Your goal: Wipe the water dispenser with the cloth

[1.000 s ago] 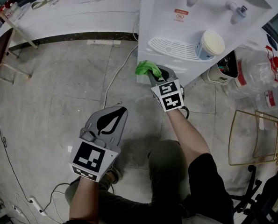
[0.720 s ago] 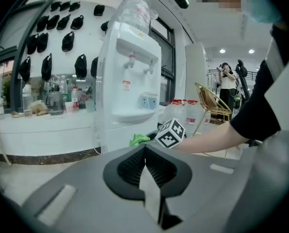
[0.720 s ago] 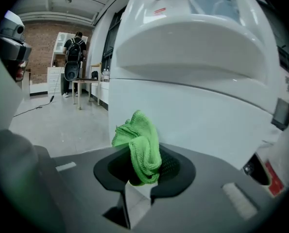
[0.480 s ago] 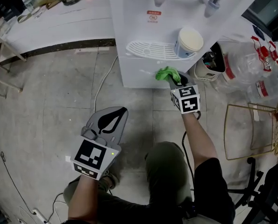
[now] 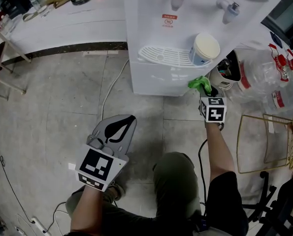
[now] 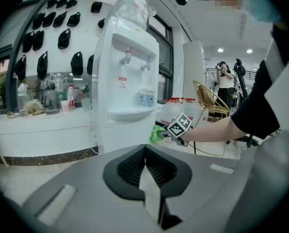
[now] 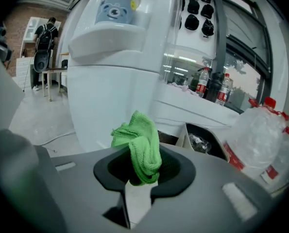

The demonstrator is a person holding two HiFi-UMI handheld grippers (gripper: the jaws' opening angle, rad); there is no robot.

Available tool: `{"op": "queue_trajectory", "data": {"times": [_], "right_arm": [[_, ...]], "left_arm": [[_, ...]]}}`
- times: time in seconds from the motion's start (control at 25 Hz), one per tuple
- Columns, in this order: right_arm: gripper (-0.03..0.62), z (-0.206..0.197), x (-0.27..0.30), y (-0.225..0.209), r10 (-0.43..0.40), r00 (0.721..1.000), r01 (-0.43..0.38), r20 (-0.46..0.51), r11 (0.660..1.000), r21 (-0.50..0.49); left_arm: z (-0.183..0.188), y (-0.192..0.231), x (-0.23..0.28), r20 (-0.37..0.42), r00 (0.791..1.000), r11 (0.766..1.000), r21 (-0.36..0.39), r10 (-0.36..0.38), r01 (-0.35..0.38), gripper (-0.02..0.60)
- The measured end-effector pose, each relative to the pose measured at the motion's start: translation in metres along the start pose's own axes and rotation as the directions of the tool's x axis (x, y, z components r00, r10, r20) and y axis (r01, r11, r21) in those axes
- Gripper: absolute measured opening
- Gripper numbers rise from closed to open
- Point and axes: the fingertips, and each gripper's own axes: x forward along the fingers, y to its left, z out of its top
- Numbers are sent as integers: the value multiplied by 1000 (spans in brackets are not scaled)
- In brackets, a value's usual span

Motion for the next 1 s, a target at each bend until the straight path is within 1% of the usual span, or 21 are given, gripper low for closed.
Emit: {"op": "queue_trajectory", "data": {"times": [0.08,0.12,0.16,0.24,0.32,0.4,0.48,0.56,0.68,0.76,0.88,1.0], "right_arm": [[95,-6,-4,7,3,1000,-3,-12,1000,-20],[95,-8,-7,16,20,1000,-21,-9,999,-27],[95,-9,-10,29,49,999,-49,-1,998,-35],[95,-9,-14,66,134,991,-133,21,989,-59],[95,-5,-14,112,236,971,-232,39,969,-86],[95,5,-11,159,328,943,-320,57,941,-113],[95,20,-4,201,397,915,-384,72,912,-143],[95,38,7,237,439,895,-421,80,890,-176],[95,60,28,275,458,887,-435,64,873,-220],[95,67,39,287,454,890,-435,45,874,-217],[94,66,51,287,432,902,-420,15,882,-214],[95,60,53,278,415,910,-405,7,891,-206]], "left_arm": [[-1,3,-1,-5,1000,1000,-2,5,-5,3],[-2,4,-2,-6,1000,1000,-4,7,-7,3],[-2,5,-3,-7,1000,1000,-7,10,-10,3],[-2,8,-4,-8,1000,1000,-9,15,-15,3],[-4,10,-6,-13,1000,1000,-9,22,-23,3],[-7,11,-9,-19,999,999,-13,29,-30,3],[-9,11,-12,-23,999,999,-13,34,-34,3],[-11,12,-17,-26,999,999,-10,41,-41,3],[-15,15,-24,-34,998,998,-8,57,-58,3],[-18,16,-28,-38,997,998,-12,68,-68,3],[-24,18,-33,-49,996,997,-13,79,-80,3],[-24,21,-35,-48,995,996,-15,86,-87,3]]}}
